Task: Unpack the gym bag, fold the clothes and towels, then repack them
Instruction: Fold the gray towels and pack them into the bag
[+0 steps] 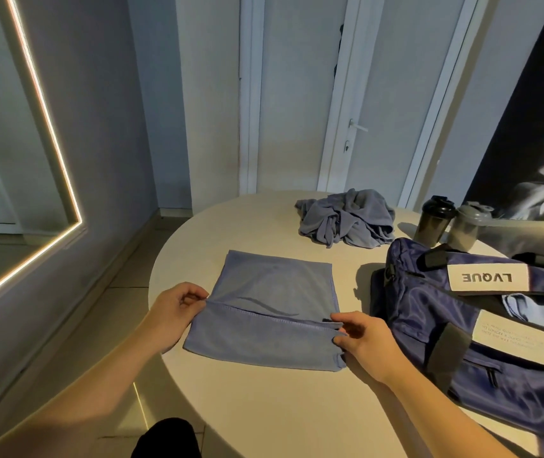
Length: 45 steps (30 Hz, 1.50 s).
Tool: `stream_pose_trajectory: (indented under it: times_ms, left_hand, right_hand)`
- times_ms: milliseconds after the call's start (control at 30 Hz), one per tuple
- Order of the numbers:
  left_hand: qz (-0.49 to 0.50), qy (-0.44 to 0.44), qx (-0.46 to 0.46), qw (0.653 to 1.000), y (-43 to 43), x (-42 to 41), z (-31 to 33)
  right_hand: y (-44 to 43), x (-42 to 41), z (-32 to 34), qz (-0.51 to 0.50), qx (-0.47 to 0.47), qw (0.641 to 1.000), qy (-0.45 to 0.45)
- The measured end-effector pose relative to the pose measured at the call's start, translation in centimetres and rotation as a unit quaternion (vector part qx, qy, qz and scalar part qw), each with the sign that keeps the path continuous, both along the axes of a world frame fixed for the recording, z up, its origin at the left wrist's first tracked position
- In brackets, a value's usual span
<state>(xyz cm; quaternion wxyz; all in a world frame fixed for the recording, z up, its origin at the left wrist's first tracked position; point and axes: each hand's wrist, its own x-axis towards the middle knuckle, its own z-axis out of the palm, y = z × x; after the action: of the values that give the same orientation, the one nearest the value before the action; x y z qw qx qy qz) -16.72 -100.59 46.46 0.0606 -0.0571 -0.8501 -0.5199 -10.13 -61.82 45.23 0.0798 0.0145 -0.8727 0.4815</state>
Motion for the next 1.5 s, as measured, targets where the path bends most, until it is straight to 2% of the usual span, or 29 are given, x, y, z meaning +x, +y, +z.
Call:
stream_pose_trajectory:
  times_ms: [133,200,433,567,667,733,833,1033,1233,1400,1500]
  left_hand:
    - [0.000,0.025,0.031,0.999,0.7,0.4,2.6]
    - [0.003,0.061,0.009,0.998,0.9,0.6,4.7]
    - [0.026,0.166,0.005,0.986,1.1,-0.6,12.7]
    - [0.039,0.237,0.013,0.971,1.5,-1.0,16.9]
    - [0.058,0.281,-0.003,0.958,1.8,-0.9,19.3]
    - [0.059,0.299,0.007,0.953,2.1,-0.8,20.3]
    - [0.066,0.302,0.014,0.951,2.2,-0.7,20.7]
    - [0.086,0.289,0.008,0.954,1.5,-0.5,19.9]
    - [0.099,0.311,-0.011,0.945,1.8,-0.6,20.0]
    - [0.074,0.288,-0.015,0.955,1.3,-0.5,20.5]
    - [0.045,0.270,-0.031,0.961,0.8,-0.3,20.9]
  right_hand:
    - [-0.2,-0.5,1.1,-0.052,0.081,0.992,0.078]
    - [-0.3,-0.6,2.8,-0.059,0.102,0.988,0.105]
    - [-0.9,-1.3,11.8,-0.086,0.109,0.974,0.176]
    - [-1.5,-1.4,16.9,-0.078,0.009,0.976,0.204]
    - [-2.0,-1.2,19.5,-0.042,-0.089,0.978,0.185]
    - [-2.0,-0.8,20.1,0.001,-0.095,0.982,0.163]
    - [-1.8,-0.9,19.6,0.024,-0.034,0.990,0.138]
    - [-1.7,-1.3,18.5,-0.074,-0.031,0.981,0.176]
    - [-1.8,-1.5,18.6,-0.071,-0.084,0.979,0.170]
    - [-1.7,-1.1,19.6,-0.034,-0.123,0.979,0.157]
    - [-1.5,-1.4,19.8,-0.062,-0.156,0.973,0.161]
